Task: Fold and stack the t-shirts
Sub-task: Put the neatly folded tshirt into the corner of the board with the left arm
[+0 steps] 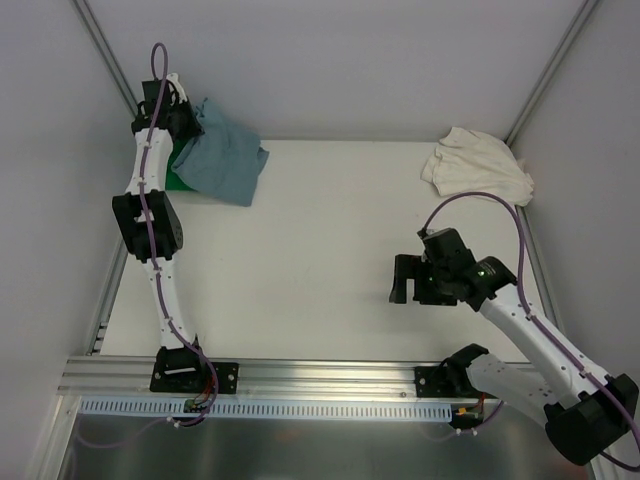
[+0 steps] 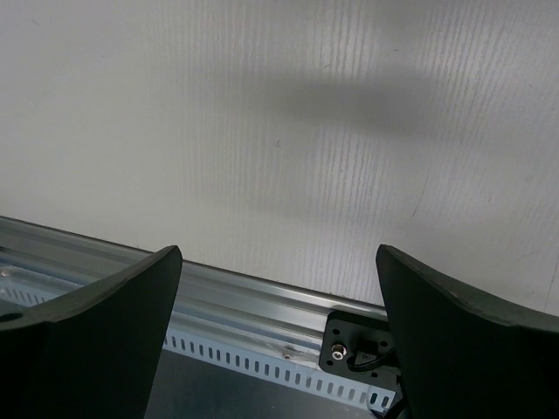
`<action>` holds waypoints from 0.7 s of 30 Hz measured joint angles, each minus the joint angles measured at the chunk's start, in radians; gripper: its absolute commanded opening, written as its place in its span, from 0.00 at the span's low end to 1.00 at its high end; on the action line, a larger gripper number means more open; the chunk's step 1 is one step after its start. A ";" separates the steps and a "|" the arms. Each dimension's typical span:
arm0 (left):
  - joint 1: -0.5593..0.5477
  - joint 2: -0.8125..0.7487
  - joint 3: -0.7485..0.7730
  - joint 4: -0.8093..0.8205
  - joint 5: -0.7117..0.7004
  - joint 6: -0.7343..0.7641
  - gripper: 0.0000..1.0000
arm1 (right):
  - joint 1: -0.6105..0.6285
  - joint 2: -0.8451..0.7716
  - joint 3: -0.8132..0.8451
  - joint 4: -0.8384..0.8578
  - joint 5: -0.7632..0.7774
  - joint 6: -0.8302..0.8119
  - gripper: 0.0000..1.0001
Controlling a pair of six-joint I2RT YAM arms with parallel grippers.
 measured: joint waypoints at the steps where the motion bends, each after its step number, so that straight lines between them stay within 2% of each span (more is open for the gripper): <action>1: 0.001 -0.001 0.006 0.009 0.000 0.000 0.00 | 0.000 0.004 0.000 0.001 0.000 0.000 1.00; 21: 0.116 -0.019 0.016 0.073 0.006 -0.003 0.00 | -0.001 0.128 0.000 0.032 -0.024 -0.003 0.99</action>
